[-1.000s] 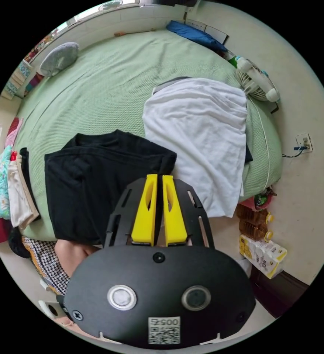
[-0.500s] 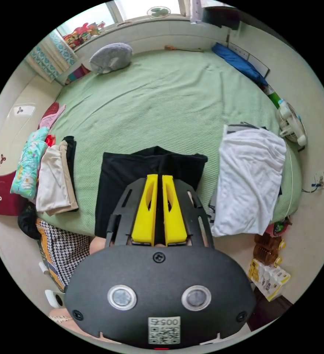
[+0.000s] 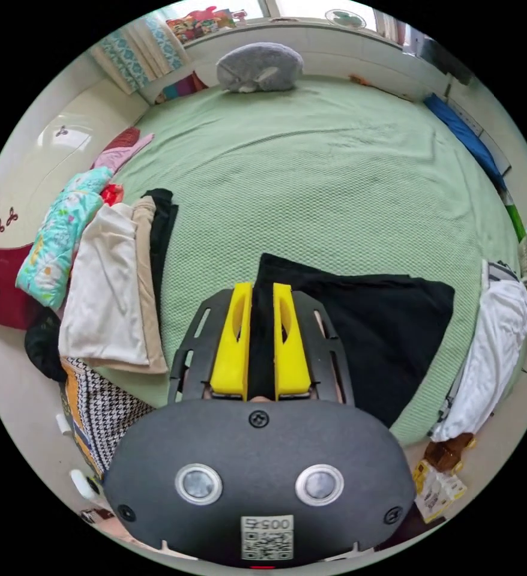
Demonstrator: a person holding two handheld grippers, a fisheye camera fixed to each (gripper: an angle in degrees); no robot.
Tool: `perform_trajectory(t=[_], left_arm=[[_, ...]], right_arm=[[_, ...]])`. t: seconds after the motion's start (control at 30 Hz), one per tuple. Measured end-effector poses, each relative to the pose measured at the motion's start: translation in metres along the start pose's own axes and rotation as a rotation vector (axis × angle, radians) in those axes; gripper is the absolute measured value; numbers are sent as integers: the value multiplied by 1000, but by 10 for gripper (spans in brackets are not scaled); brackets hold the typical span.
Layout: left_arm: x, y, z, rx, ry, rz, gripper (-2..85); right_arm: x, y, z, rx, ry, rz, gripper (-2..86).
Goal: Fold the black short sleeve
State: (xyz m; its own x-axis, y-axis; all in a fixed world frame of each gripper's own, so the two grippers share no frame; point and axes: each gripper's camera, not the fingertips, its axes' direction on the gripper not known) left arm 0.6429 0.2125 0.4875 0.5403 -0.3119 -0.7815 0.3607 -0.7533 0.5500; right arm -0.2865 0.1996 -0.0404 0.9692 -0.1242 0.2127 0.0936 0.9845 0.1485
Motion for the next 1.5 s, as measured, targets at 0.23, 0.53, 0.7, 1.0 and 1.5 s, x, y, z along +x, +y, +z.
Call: perform_trajectory(t=[0.23,0.53,0.7,1.0,1.5], left_arm=[[-24,-4,8,10,46,4,11],[7,-27,52,-63,24,175,37],[20,-44,84,-181,-72,237,19],[10,-35,69,-223,-279,238,1],[-13,-39,56,-240,63,270,163]], right_arm=[[37,41,-26,13,30,-68,48],[88,171,-16,-140,-154,-114,88],[72,217,17,-193,-16,-142,71],[70,226,34,-337,58,-212,64],[124,141,7,106,173,-28,144]])
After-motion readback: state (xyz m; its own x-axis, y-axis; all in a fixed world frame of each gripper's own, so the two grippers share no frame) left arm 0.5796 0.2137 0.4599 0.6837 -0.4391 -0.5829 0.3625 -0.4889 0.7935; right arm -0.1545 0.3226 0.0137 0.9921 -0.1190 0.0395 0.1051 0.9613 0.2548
